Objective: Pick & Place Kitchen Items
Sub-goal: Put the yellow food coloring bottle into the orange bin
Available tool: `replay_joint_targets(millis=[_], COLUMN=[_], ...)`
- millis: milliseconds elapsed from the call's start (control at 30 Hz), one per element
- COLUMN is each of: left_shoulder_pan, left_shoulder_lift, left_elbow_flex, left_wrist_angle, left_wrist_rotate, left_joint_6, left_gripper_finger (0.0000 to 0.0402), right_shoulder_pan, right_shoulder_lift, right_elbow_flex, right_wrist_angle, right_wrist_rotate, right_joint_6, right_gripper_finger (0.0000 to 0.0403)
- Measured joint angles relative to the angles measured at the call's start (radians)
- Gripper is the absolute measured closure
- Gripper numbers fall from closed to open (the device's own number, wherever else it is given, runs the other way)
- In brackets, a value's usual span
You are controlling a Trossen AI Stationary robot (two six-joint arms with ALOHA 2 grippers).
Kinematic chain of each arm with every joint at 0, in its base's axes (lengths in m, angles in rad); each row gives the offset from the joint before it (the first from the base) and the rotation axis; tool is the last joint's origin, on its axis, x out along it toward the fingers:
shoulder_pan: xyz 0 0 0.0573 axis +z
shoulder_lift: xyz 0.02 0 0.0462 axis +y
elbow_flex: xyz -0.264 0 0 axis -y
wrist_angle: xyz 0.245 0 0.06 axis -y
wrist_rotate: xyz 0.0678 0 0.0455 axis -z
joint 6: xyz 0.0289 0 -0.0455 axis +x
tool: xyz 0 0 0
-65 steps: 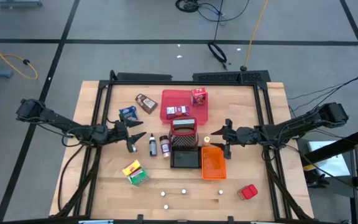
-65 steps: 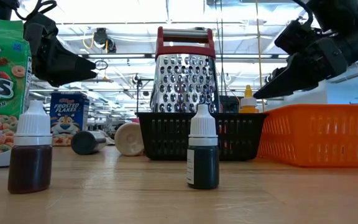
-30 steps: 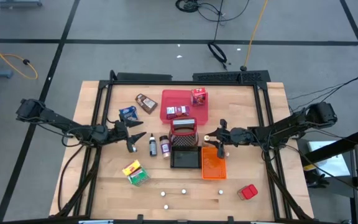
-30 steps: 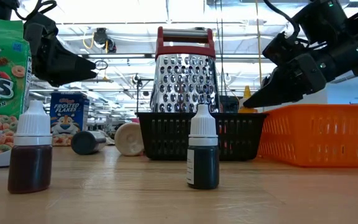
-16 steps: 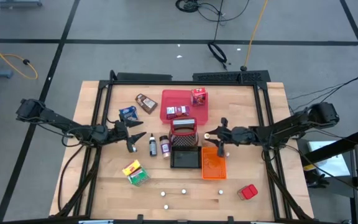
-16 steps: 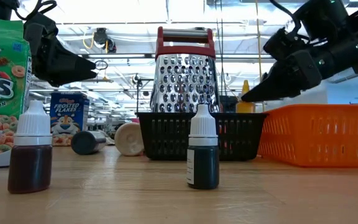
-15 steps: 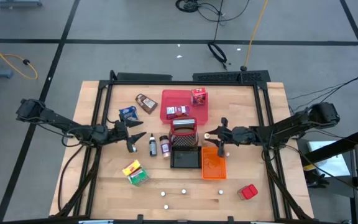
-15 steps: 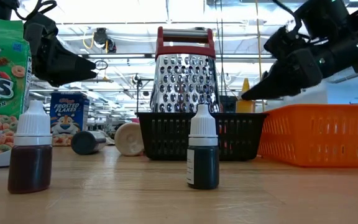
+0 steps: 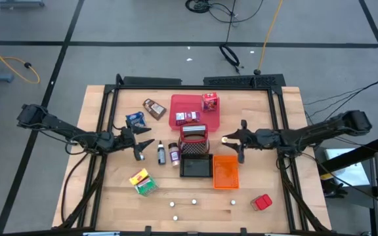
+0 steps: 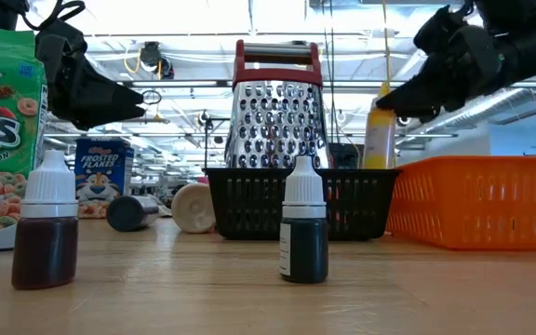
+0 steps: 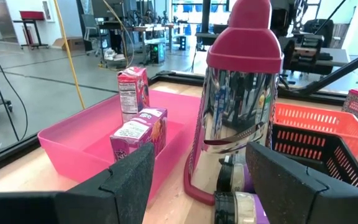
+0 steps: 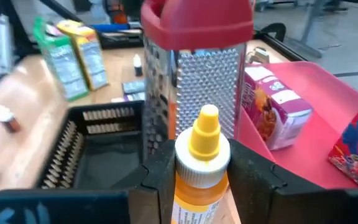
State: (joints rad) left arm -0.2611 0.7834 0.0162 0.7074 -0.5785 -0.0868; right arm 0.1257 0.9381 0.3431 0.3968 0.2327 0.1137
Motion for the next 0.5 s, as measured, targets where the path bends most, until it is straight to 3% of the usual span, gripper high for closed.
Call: replay_joint_targets(millis=[200,500], left_shoulder_pan=[0.0,0.0], left_shoulder_lift=[0.0,0.0], left_elbow_flex=[0.0,0.0], left_wrist_angle=[0.0,0.0], left_wrist_rotate=[0.0,0.0], left_joint_6=[0.0,0.0], left_gripper_finger=[0.0146,0.0146], right_shoulder_pan=[0.014,0.112], right_shoulder_lift=[-0.097,-0.149], right_elbow_flex=[0.0,0.0], right_wrist_angle=[-0.065,-0.198], right_wrist_rotate=[-0.099,-0.106], right_joint_6=[0.053,0.078], right_gripper_finger=[0.0289,0.0288])
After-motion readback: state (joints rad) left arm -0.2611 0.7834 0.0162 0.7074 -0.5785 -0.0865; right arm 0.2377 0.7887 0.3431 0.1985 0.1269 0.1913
